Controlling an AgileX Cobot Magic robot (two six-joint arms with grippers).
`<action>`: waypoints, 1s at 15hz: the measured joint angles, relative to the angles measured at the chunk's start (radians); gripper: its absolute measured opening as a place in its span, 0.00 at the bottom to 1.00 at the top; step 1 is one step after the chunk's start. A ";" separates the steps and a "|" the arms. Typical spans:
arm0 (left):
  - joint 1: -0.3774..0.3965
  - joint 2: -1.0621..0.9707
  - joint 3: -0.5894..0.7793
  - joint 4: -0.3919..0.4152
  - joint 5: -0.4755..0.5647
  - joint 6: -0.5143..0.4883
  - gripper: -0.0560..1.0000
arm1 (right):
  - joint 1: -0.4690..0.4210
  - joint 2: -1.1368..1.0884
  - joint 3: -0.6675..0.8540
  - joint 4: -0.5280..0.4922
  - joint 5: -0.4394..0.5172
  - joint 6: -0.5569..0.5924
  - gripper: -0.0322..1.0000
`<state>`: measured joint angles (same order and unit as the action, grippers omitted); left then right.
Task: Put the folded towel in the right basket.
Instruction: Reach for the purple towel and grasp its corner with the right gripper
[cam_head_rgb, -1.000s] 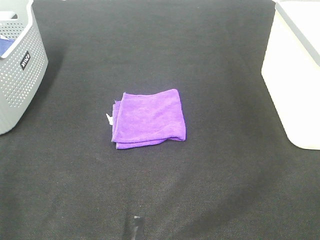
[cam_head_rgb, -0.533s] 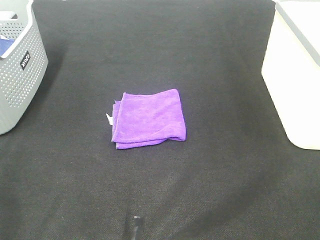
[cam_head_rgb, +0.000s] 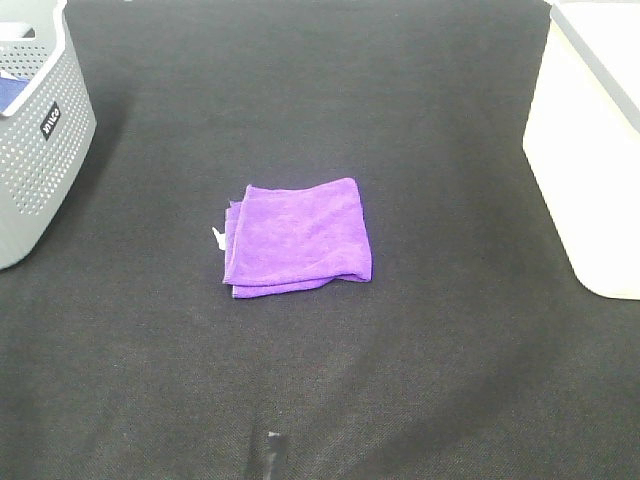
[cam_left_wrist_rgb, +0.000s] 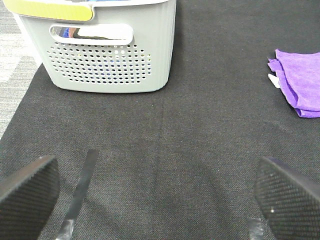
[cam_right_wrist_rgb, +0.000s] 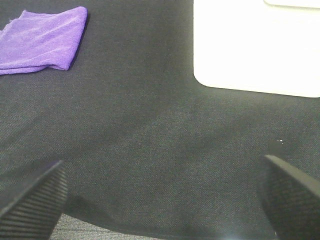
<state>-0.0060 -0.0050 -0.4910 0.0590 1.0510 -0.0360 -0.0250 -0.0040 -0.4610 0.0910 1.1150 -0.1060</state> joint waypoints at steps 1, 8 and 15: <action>0.000 0.000 0.000 0.000 0.000 0.000 0.99 | 0.000 0.000 0.000 0.000 0.000 0.000 0.98; 0.000 0.000 0.000 0.000 0.000 0.000 0.99 | 0.000 0.000 0.000 -0.011 0.000 -0.018 0.98; 0.000 0.000 0.000 0.000 0.000 0.000 0.99 | 0.000 0.000 0.000 -0.008 0.000 -0.018 0.98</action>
<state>-0.0060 -0.0050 -0.4910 0.0590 1.0510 -0.0360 -0.0250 -0.0040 -0.4610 0.0830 1.1150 -0.1240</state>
